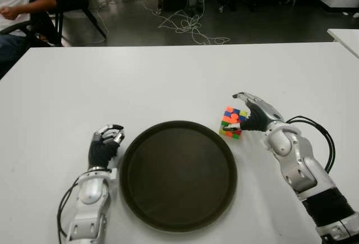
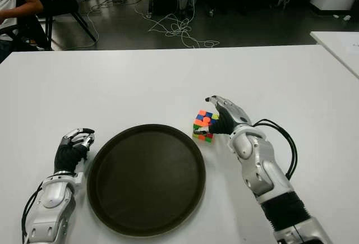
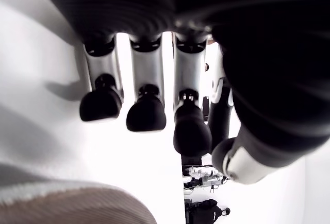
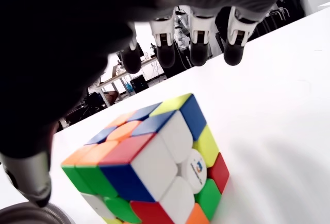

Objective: Pick up the Rubik's Cube and put it in the plate

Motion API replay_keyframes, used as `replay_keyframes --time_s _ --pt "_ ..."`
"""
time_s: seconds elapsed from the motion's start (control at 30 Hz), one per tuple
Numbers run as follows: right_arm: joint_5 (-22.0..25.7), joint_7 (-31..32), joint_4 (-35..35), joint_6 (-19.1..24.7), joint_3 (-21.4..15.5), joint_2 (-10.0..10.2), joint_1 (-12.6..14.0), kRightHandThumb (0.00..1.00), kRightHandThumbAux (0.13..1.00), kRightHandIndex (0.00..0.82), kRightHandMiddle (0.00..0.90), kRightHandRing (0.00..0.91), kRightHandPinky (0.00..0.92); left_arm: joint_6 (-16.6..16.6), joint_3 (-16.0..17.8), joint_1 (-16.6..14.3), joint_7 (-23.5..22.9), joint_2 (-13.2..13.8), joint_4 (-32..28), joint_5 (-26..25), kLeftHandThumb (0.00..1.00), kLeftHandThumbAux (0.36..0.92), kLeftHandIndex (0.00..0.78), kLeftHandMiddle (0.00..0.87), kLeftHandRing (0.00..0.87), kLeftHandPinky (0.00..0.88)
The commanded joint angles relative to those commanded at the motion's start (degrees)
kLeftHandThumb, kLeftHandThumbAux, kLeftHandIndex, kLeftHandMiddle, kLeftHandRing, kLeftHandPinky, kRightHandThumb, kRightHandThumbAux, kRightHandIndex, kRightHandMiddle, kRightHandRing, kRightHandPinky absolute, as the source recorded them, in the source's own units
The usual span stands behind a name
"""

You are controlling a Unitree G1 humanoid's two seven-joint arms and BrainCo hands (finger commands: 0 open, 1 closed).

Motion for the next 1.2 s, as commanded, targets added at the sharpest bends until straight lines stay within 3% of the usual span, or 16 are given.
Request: replay_keyframes --time_s 0.63,1.2 --pt "0.5 3.2 1.3 1.2 0.4 0.6 -2.3 0.000 0.643 0.000 0.000 0.000 0.013 0.0 -0.2 -0.2 -0.4 0.3 0.1 0.0 0.709 0.705 0.443 0.807 0.814 0.808" --pt "2.7 1.8 6.3 -0.1 -0.7 1.6 -4.9 0.000 0.667 0.000 0.000 0.000 0.001 0.1 -0.1 -0.3 0.6 0.1 0.1 0.6 0.709 0.704 0.444 0.804 0.822 0.813"
